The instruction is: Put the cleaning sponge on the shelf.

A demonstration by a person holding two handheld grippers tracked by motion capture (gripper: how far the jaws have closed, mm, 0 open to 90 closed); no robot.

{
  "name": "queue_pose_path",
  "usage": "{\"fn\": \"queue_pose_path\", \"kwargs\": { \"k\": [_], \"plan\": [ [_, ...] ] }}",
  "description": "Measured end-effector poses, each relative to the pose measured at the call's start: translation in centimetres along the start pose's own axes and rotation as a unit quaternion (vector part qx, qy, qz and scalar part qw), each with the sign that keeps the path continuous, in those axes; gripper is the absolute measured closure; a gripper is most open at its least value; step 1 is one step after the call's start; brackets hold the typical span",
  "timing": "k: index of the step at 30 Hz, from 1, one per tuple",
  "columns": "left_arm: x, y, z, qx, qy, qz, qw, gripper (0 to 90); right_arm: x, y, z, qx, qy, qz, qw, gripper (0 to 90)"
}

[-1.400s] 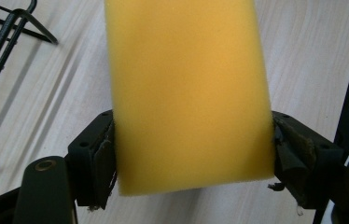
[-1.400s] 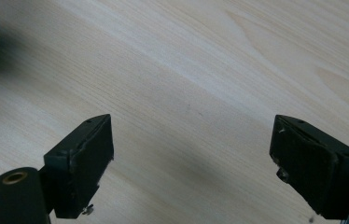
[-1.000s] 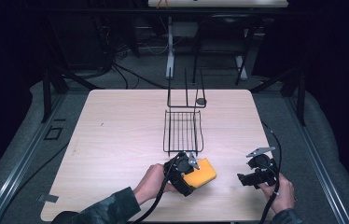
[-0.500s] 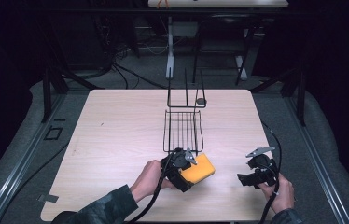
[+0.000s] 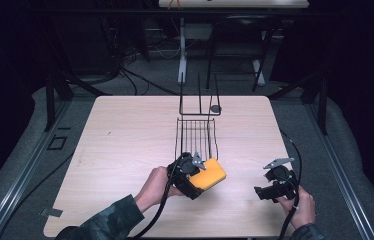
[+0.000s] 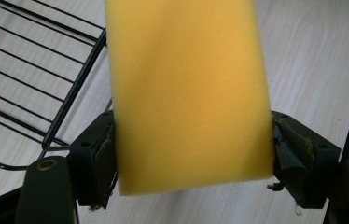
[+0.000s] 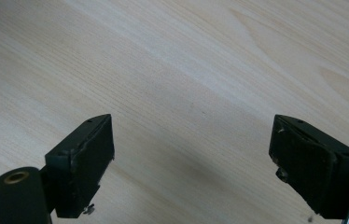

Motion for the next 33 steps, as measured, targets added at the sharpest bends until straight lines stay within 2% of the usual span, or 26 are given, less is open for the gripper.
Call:
{"fn": "queue_pose_path", "kwargs": {
  "k": [16, 25, 33],
  "plan": [
    [-0.1, -1.5, 1.5, -0.015, 0.022, 0.015, 0.9995, 25.5, 0.0, -0.2, 0.1, 0.002, 0.001, 0.004, 1.0, 13.4],
    [0.0, -2.8, 2.2, -0.025, 0.03, 0.024, 0.999, 25.4, 0.0, -0.2, 0.1, 0.002, 0.001, 0.004, 1.0, 13.4],
    [0.0, -3.6, 2.8, -0.03, 0.033, 0.021, 0.9988, 25.2, 0.0, -0.2, 0.1, 0.004, -0.002, 0.007, 1.0, 13.5]
  ]
}}
Point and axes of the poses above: each handheld gripper's, and its own axes: z roughly backward along the jaws, x roughly out of its underside, y roughly to its right, the point moved 3 cm from there along -z, roughly forward along the jaws, and after that the axes turned 4 degrees about x, right-handed, at the moved point
